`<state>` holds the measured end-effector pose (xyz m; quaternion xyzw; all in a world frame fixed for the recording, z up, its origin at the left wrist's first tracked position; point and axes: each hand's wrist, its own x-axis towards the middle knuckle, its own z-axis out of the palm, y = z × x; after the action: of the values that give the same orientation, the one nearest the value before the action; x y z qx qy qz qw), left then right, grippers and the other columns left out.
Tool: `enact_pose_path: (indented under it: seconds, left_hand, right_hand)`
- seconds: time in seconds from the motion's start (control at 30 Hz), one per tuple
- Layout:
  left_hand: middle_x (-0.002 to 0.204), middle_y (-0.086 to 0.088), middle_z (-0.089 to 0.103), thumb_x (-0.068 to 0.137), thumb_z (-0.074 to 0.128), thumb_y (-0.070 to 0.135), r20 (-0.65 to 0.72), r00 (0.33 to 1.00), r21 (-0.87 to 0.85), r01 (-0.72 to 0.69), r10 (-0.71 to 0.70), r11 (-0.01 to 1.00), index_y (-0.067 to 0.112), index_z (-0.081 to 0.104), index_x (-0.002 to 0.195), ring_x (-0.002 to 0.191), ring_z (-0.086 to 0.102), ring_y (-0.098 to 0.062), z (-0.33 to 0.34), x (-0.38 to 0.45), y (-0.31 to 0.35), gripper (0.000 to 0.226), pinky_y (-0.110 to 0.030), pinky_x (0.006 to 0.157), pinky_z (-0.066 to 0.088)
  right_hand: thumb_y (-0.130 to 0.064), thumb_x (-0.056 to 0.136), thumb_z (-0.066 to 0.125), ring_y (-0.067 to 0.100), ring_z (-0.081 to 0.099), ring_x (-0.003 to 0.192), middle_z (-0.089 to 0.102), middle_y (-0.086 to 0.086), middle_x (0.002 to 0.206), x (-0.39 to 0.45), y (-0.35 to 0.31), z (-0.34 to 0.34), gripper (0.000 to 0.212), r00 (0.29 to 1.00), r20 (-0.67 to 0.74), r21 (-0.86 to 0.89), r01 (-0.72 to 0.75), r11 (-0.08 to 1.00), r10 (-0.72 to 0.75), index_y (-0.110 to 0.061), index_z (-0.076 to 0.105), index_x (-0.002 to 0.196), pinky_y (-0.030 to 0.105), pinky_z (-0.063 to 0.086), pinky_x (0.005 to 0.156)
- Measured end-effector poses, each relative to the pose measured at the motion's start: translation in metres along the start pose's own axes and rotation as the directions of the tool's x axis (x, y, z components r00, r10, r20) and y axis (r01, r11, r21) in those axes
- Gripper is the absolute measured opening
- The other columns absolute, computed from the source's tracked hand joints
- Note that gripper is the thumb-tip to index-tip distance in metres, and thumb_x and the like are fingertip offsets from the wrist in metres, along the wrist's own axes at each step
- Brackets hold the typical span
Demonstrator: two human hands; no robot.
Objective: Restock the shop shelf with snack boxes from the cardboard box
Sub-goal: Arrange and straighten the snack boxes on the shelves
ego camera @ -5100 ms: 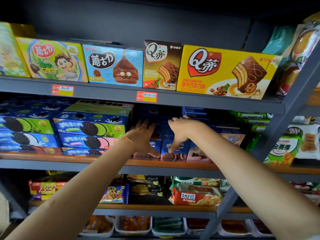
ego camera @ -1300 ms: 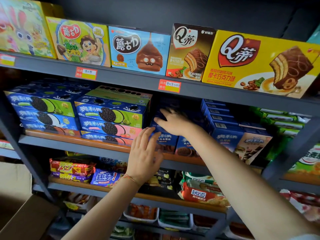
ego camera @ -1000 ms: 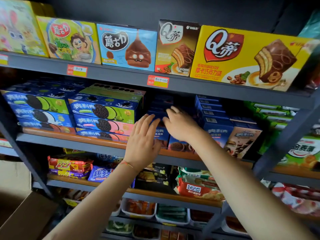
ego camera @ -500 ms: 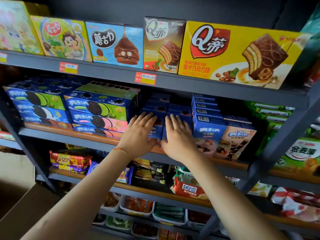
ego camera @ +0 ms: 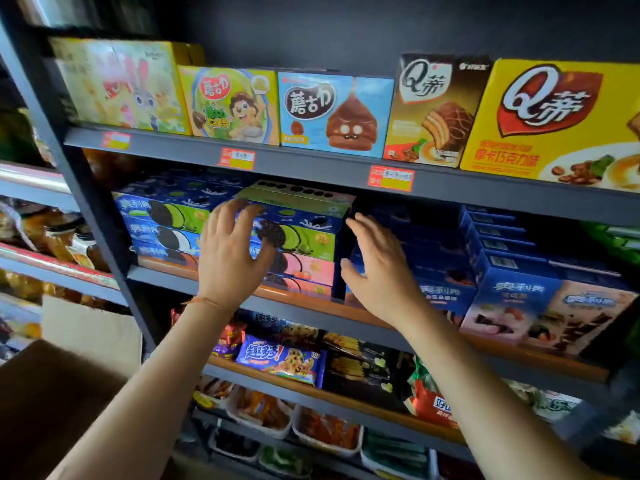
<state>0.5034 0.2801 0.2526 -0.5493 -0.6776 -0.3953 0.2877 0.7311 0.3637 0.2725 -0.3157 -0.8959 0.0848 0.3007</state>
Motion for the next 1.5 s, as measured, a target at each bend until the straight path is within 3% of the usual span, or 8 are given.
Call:
enact_pose_path:
  seconds: [0.17,0.33,0.6,1.2,1.27,1.37,1.43,1.5]
  left_hand:
    - [0.149,-0.020,0.042,0.086,0.070,0.039,0.161,0.985,0.043,-0.062,0.054,0.997,0.009,0.047,0.143,0.142,0.032,-0.043,-0.004,0.014,-0.065,0.068,-0.057,0.115,0.028]
    - [0.147,-0.013,0.049,0.079,0.079,0.046,0.276,0.955,0.042,-0.123,0.107,0.991,0.014,0.049,0.143,0.142,0.037,-0.036,-0.002,0.019,-0.104,0.078,-0.061,0.118,0.019]
    - [0.134,-0.006,0.059,0.081,0.077,0.039,0.198,0.950,-0.052,-0.235,0.241,0.971,0.018,0.057,0.137,0.127,0.049,-0.034,0.002,0.021,-0.121,0.062,-0.059,0.114,0.028]
    - [0.128,-0.010,0.061,0.081,0.072,0.006,0.026,0.945,-0.137,-0.319,0.325,0.938,0.014,0.061,0.130,0.118,0.054,-0.035,0.006,0.023,-0.129,0.050,-0.054,0.107,0.037]
    - [0.129,-0.015,0.058,0.087,0.065,0.011,-0.013,0.964,-0.166,-0.263,0.264,0.951,0.008,0.061,0.128,0.119,0.052,-0.036,0.002,0.014,-0.128,0.041,-0.051,0.105,0.040]
    - [0.104,-0.009,0.062,0.091,0.057,0.017,0.013,0.998,-0.301,0.055,-0.053,0.952,0.010,0.067,0.108,0.093,0.058,-0.029,-0.008,-0.018,-0.119,0.021,-0.035,0.068,0.045]
    - [0.088,0.001,0.063,0.093,0.056,0.021,0.247,0.928,-0.323,0.349,-0.278,0.880,0.017,0.068,0.104,0.080,0.061,-0.027,-0.006,-0.039,-0.113,0.016,-0.031,0.056,0.038]
    - [0.083,0.005,0.063,0.094,0.057,0.024,0.435,0.828,-0.333,0.513,-0.354,0.791,0.019,0.065,0.114,0.081,0.063,-0.028,0.000,-0.055,-0.110,0.022,-0.038,0.061,0.046]
  right_hand:
    - [-0.029,0.098,0.054,0.025,0.021,0.148,0.028,0.007,0.161,0.041,-0.045,0.023,0.058,0.998,-0.065,-0.150,-0.003,0.989,-0.007,-0.011,0.037,0.150,0.041,0.013,0.122]
    - [-0.049,0.101,0.040,0.025,0.013,0.152,0.022,0.002,0.164,0.060,-0.064,0.047,0.058,0.998,-0.040,-0.395,-0.067,0.916,0.056,-0.028,0.030,0.154,0.051,0.008,0.120]
    - [-0.045,0.100,0.045,0.023,0.023,0.148,0.034,-0.003,0.159,0.054,-0.065,0.062,0.050,0.979,-0.091,-0.402,-0.202,0.893,0.180,-0.038,0.036,0.150,0.054,0.014,0.117]
    - [-0.042,0.101,0.048,0.028,0.018,0.150,0.030,0.005,0.160,0.049,-0.063,0.061,0.052,0.979,-0.114,-0.432,-0.203,0.879,0.170,-0.034,0.037,0.151,0.054,0.015,0.119]
    - [-0.035,0.099,0.054,0.032,0.028,0.145,0.038,0.011,0.154,0.043,-0.073,0.062,0.050,0.963,-0.260,-0.438,-0.187,0.879,0.076,-0.025,0.044,0.147,0.053,0.024,0.115]
    - [-0.023,0.094,0.055,0.025,0.052,0.112,0.060,0.009,0.118,0.017,-0.092,0.072,0.030,0.831,-0.556,-0.276,-0.220,0.936,0.031,-0.011,0.062,0.121,0.037,0.042,0.092]
    - [-0.021,0.092,0.054,0.017,0.054,0.082,0.061,0.001,0.089,-0.008,-0.097,0.091,0.014,0.791,-0.576,-0.101,-0.319,0.942,0.206,-0.014,0.064,0.100,0.029,0.041,0.068]
    - [-0.021,0.093,0.055,0.015,0.055,0.065,0.061,-0.003,0.076,-0.026,-0.095,0.113,0.012,0.760,-0.445,0.097,-0.484,0.870,0.473,-0.019,0.064,0.100,0.030,0.040,0.054]
